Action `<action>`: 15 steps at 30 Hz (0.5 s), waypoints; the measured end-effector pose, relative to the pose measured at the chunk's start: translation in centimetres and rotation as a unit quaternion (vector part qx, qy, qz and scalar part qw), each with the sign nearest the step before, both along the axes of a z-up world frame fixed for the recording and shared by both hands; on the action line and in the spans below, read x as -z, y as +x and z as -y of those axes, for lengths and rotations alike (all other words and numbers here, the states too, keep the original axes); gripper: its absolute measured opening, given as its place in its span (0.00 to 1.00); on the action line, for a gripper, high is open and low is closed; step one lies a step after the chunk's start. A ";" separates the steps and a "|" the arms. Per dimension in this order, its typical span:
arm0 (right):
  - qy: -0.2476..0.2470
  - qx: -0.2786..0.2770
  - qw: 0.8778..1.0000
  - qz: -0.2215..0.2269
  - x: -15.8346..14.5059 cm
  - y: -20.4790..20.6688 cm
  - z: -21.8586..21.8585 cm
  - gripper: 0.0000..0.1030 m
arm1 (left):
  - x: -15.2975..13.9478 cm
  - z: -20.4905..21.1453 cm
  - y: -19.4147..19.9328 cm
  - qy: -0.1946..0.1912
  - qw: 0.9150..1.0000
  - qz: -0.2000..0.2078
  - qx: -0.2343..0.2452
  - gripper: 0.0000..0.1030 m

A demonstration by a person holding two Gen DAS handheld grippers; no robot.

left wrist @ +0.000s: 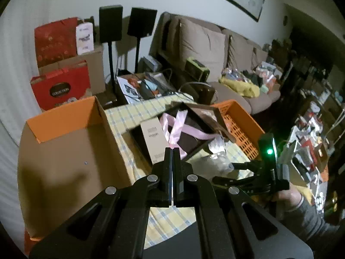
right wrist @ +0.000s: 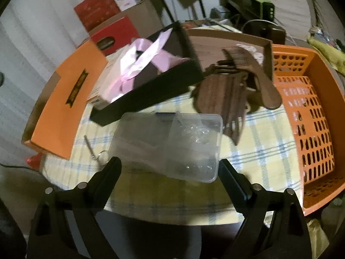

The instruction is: Organize objects

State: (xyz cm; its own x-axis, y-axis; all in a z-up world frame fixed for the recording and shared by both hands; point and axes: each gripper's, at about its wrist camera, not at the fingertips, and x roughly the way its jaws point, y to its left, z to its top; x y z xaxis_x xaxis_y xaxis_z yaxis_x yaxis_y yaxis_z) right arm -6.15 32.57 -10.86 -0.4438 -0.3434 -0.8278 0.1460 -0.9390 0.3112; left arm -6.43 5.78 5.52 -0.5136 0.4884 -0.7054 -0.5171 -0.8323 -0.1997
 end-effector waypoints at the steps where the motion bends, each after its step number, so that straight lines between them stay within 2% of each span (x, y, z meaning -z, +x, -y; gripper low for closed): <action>1: 0.000 -0.007 1.000 0.002 0.0 0.2 0.2 0.89 | 0.3 -0.1 0.1 -0.001 1.000 0.003 0.001 0.00; 4: 0.028 -0.020 0.999 -0.001 -0.5 1.0 1.0 0.86 | 1.3 -0.2 0.2 -0.003 1.000 0.018 -0.004 0.01; 6: 0.064 -0.021 0.997 -0.022 -1.5 2.1 1.9 0.82 | 1.8 -0.1 0.2 -0.003 1.000 0.022 -0.012 0.04; 8: 0.080 -0.029 0.995 -0.046 -2.6 2.9 2.8 0.77 | 2.2 0.2 0.2 -0.002 0.999 0.026 -0.025 0.18; 10: 0.075 -0.057 0.993 -0.066 -3.6 3.4 4.4 0.74 | 2.5 0.6 0.3 0.006 0.999 0.026 -0.041 0.48; 12: 0.080 -0.078 0.991 -0.079 -3.9 3.4 6.0 0.68 | 2.5 1.1 0.5 0.013 0.998 0.022 -0.054 0.58; 13: 0.084 -0.087 0.989 -0.082 -4.0 3.3 6.7 0.66 | 2.5 1.3 0.6 0.013 0.998 0.020 -0.060 0.58; 15: 0.088 -0.107 0.987 -0.081 -3.7 2.6 8.4 0.53 | 2.6 1.5 0.8 0.007 0.998 0.015 -0.068 0.58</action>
